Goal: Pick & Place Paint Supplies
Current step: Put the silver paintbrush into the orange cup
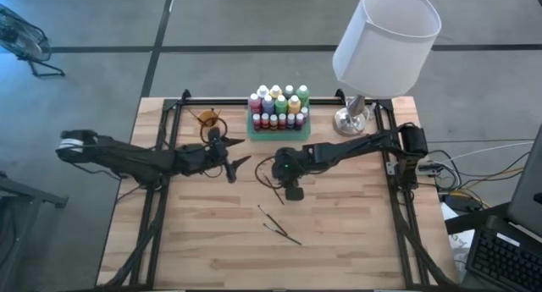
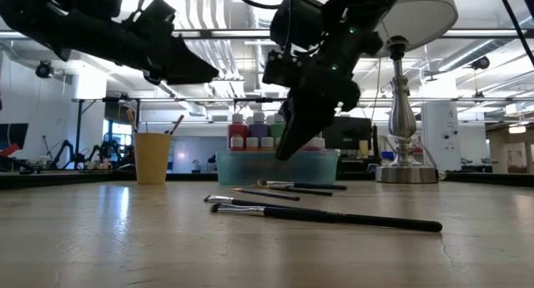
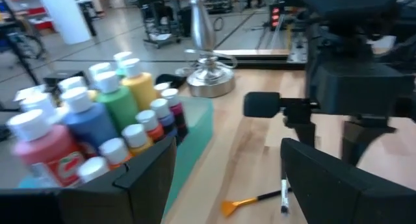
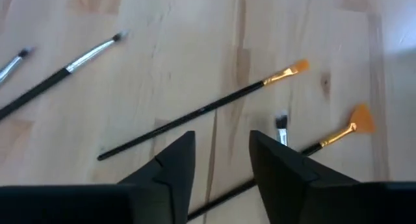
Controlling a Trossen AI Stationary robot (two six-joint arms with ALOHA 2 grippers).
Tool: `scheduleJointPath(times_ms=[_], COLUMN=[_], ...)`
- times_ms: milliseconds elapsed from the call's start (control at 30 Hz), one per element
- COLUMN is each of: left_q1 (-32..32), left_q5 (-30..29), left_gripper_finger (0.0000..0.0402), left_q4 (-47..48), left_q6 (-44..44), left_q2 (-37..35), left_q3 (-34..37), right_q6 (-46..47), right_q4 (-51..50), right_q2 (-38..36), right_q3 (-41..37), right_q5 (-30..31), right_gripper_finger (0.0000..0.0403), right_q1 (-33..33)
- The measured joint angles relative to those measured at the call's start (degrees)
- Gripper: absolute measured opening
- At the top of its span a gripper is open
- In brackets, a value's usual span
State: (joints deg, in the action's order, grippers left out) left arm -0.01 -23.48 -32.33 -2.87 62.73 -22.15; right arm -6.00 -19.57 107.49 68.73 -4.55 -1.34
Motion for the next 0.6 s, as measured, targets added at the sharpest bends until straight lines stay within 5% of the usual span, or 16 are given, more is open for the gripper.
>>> scheduleJointPath(times_ms=[600], left_q1=[0.0], left_q5=[-2.1], left_gripper_finger=[0.0282], left_q4=[8.5], left_q6=[1.3], left_q2=[-7.8], left_q3=[0.1], right_q6=[-5.7], right_q4=[5.4], right_q2=[5.1], right_q3=[1.0], right_q5=[6.3], right_gripper_finger=[0.0164], right_q1=[-2.2])
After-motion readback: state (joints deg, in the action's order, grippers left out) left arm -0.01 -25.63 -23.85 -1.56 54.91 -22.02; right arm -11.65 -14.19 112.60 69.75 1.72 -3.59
